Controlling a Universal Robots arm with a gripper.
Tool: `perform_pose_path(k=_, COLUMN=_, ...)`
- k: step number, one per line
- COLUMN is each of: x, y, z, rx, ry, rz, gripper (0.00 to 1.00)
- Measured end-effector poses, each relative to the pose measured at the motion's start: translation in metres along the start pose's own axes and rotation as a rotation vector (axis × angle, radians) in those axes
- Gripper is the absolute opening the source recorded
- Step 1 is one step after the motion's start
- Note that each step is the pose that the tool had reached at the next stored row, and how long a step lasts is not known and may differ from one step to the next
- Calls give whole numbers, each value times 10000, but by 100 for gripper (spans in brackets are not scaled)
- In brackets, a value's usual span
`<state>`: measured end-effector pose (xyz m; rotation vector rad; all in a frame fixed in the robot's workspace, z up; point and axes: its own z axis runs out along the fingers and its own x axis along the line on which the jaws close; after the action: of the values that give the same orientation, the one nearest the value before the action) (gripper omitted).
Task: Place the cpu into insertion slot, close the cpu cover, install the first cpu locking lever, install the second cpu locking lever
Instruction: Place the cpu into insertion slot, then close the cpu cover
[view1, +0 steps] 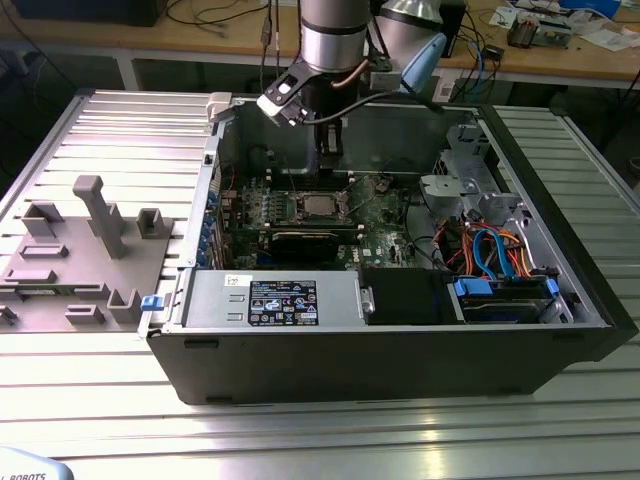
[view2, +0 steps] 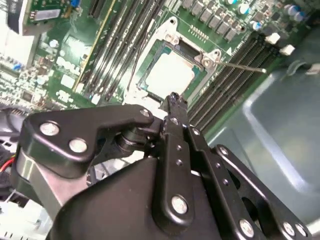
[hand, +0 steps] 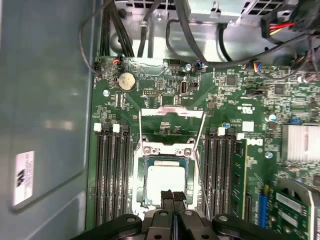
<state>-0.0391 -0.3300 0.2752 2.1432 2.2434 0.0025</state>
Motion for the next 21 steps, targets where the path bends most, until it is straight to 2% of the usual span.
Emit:
perform_pose_path(k=1, x=-1, y=2, z=-63, rx=-2, ry=3, rz=0, gripper=11)
perform_pose_path(k=2, x=-2, y=2, z=-81, rx=-2, ry=2, rz=0, gripper=11)
perform_pose_path(k=14, x=-2, y=5, z=-83, rx=-1, ry=1, rz=-1, gripper=11)
perform_pose_path(k=17, x=-3, y=23, z=-83, rx=1, ry=0, rz=0, gripper=11)
perform_pose_path(k=21, x=-6, y=94, z=-80, rx=12, ry=2, rz=-1, gripper=11)
